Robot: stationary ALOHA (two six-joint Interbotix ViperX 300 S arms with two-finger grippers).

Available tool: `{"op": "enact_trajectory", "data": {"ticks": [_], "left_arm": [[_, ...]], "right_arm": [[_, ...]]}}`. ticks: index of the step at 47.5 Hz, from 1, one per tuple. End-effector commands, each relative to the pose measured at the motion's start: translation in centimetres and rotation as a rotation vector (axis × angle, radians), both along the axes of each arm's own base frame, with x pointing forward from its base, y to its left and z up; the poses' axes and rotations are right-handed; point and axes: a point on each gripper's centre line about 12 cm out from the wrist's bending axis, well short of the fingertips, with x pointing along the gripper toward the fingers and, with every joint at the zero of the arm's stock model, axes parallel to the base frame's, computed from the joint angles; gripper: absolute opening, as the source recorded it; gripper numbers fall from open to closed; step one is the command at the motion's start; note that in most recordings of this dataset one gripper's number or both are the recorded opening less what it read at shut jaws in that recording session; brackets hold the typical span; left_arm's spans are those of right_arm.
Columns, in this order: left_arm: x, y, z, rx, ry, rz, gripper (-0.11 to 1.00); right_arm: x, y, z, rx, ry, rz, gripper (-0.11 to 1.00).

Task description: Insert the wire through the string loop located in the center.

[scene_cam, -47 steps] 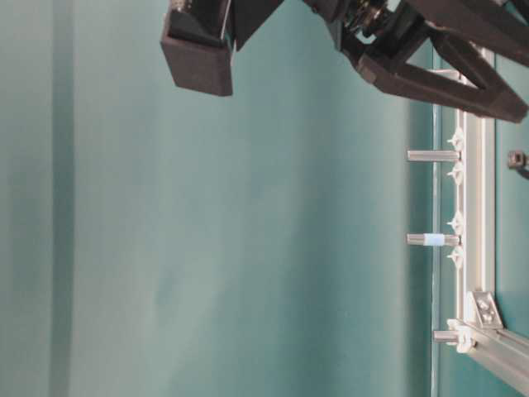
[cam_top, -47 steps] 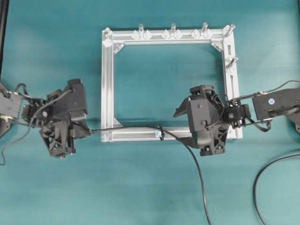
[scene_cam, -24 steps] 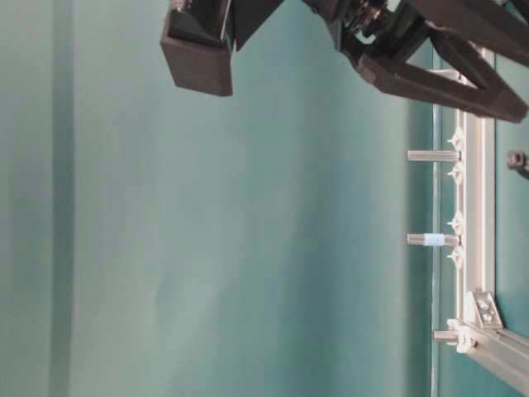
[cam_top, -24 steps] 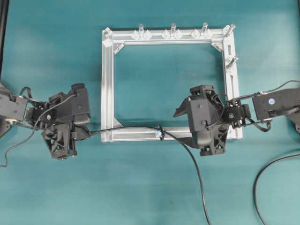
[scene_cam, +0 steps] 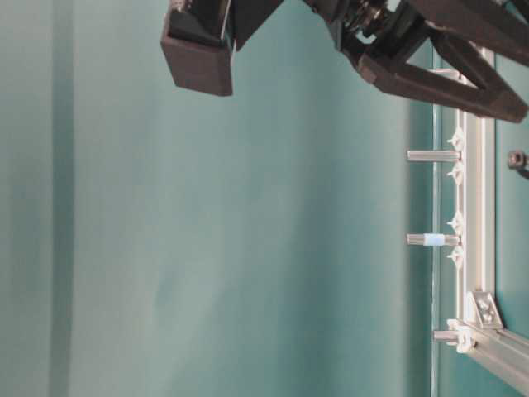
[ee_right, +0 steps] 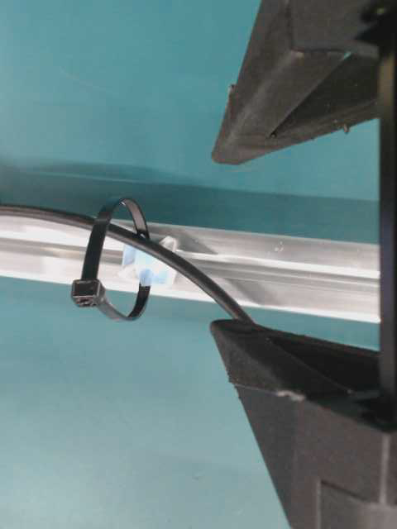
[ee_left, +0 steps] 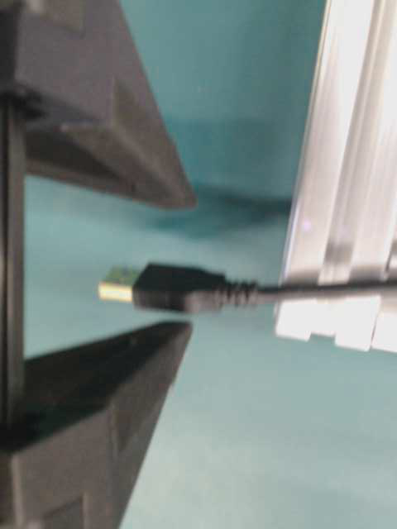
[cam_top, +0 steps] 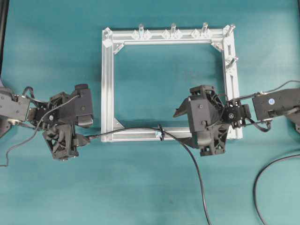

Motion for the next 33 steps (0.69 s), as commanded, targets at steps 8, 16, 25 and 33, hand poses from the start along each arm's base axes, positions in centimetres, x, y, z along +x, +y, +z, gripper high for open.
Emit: {"op": "enact_trajectory", "data": {"ticks": [8,16,25,33], "left_arm": [[0.3,0.0,4.2,-0.014,-0.149,-0.011,0.6],[0.3,0.1,6.2,-0.01,-0.22,-0.029,0.6],[0.6,0.1,8.1,0.01,-0.286,-0.064,0.6],[0.6,0.2,9.1,0.039,-0.325,-0.099,0.6]], "right_arm": [[0.1,0.1,1.2,0.002,-0.035,0.005,0.78],[0.1,0.1,1.1,0.002,-0.035,0.005,0.78],[0.0,0.1,1.1,0.001,-0.032,0.005,0.78],[0.2,0.1,1.3,0.002,-0.04,0.005,0.78]]}}
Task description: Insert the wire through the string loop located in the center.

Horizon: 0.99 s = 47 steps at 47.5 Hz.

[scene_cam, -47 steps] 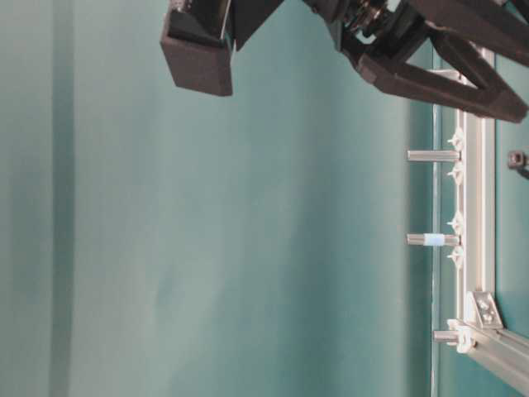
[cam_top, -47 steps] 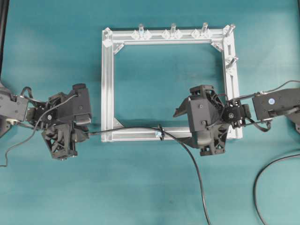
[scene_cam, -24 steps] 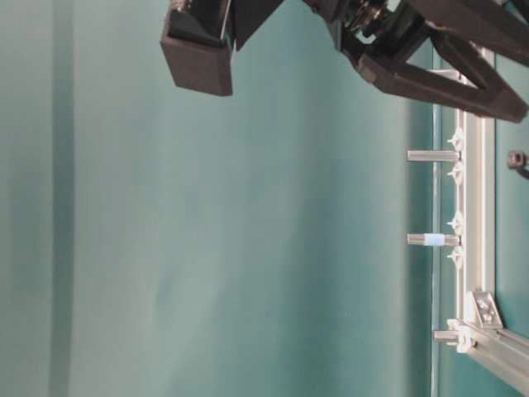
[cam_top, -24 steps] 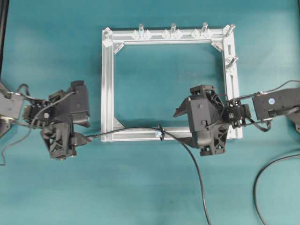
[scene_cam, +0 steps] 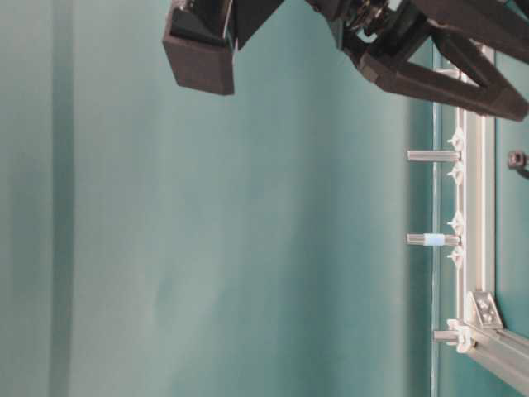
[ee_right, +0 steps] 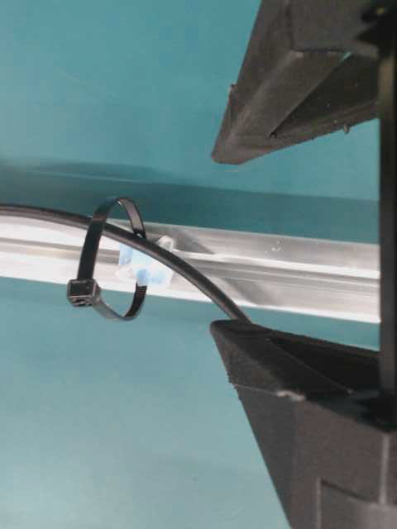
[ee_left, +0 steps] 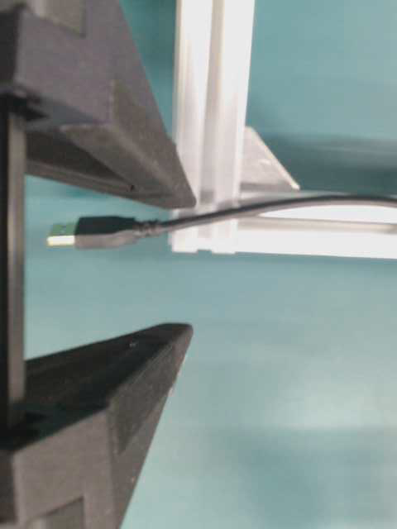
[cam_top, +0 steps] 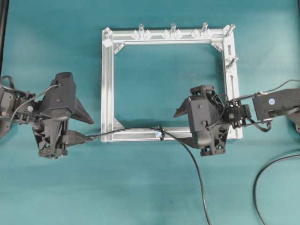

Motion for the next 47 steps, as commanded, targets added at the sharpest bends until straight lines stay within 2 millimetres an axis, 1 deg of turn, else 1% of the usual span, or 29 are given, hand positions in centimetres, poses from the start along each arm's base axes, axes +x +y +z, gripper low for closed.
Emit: {"op": "enact_trajectory", "data": {"ticks": [1,9,15,21,29,39,47], "left_arm": [[0.5,0.2,1.7,0.013,-0.058,-0.011,0.6],[0.8,1.0,3.3,0.037,-0.119,-0.007,0.6],[0.9,1.9,4.7,0.059,-0.177,0.004,0.6],[0.8,2.7,5.7,0.075,-0.231,0.02,0.6],[0.3,3.4,6.5,0.099,-0.289,0.031,0.59],[-1.0,3.9,6.9,0.101,-0.34,0.05,0.59],[-2.2,4.2,7.0,0.1,-0.387,0.062,0.59]], "right_arm": [[0.3,0.1,1.5,0.003,-0.047,0.005,0.78],[0.1,0.1,2.8,0.007,-0.083,0.004,0.78],[-0.4,-0.1,4.4,0.012,-0.124,-0.001,0.78],[-1.0,-0.3,5.7,0.015,-0.156,-0.004,0.78],[-2.2,-0.5,6.6,0.017,-0.183,-0.008,0.78],[-4.2,-0.8,7.3,0.02,-0.22,-0.009,0.75],[-5.7,-1.2,7.6,0.025,-0.27,-0.011,0.68]]}}
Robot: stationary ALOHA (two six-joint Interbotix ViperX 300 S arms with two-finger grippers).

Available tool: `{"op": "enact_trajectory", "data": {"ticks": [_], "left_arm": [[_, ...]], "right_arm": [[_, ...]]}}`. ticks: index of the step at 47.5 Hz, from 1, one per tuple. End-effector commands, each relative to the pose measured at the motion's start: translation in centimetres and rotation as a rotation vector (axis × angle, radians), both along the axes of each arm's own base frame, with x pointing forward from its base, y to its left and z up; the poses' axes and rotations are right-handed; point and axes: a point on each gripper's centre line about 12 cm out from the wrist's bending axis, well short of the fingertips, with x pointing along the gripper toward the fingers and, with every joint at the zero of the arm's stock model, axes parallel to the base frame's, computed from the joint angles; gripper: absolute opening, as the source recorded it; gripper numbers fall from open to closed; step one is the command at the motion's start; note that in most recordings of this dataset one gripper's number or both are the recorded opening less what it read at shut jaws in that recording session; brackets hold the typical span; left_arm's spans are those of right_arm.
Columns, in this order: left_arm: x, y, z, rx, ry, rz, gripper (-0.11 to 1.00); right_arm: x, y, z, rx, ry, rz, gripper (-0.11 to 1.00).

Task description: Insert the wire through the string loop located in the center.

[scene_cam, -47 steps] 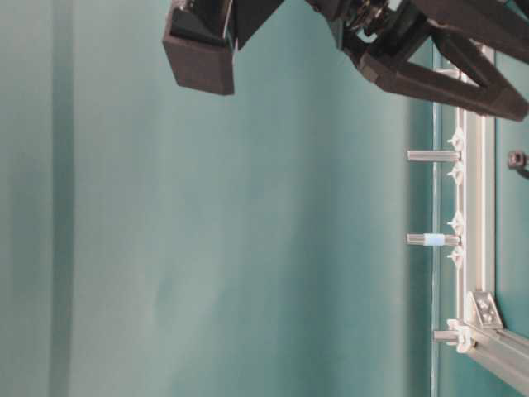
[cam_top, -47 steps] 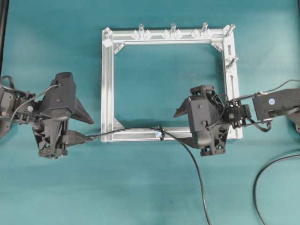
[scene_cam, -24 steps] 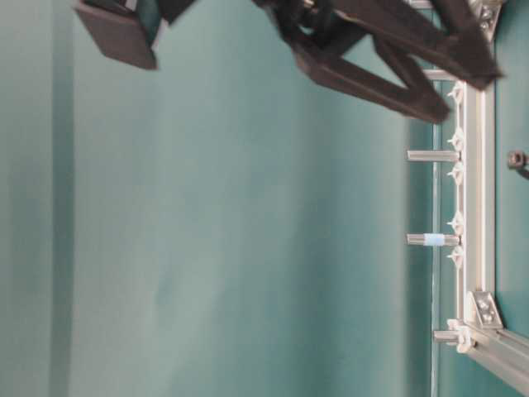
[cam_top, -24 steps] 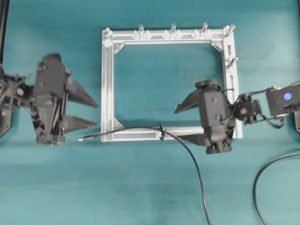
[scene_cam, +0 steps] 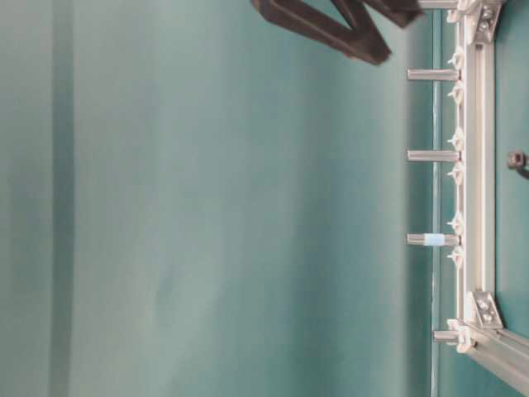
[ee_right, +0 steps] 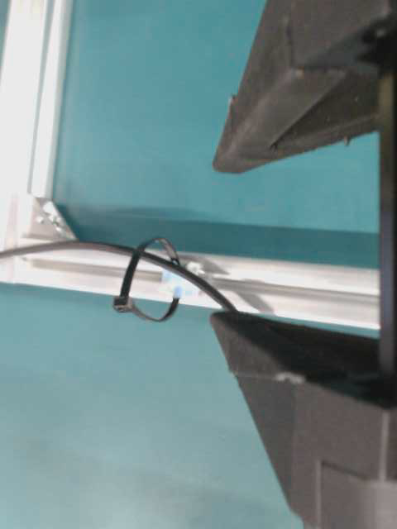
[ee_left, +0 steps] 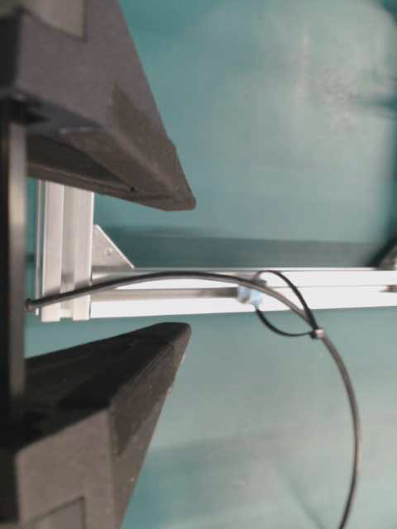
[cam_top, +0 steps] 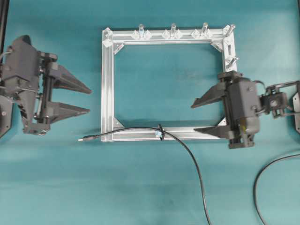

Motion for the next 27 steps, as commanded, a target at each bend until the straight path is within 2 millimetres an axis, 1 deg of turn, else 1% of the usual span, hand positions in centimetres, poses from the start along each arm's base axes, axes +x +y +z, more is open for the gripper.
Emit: {"op": "enact_trajectory", "data": {"ticks": [1,7,16,20,27], "left_arm": [[-0.4,0.3,0.8,0.009,-0.052,0.009,0.59],[-1.6,0.6,0.4,0.009,-0.086,0.021,0.58],[-2.9,0.7,-0.2,0.009,-0.098,0.023,0.58],[-3.4,0.7,0.1,0.01,-0.118,0.023,0.58],[-4.2,0.7,0.2,0.01,-0.141,0.023,0.58]], "right_arm": [[-0.6,-0.2,1.2,0.006,-0.07,-0.002,0.67],[-1.9,-0.6,1.1,0.015,-0.126,-0.008,0.61],[-3.6,-0.7,-0.2,0.021,-0.143,-0.001,0.61],[-4.0,-0.7,-0.5,0.02,-0.137,-0.001,0.61],[-4.4,-0.7,-0.5,0.02,-0.14,-0.001,0.61]]}}
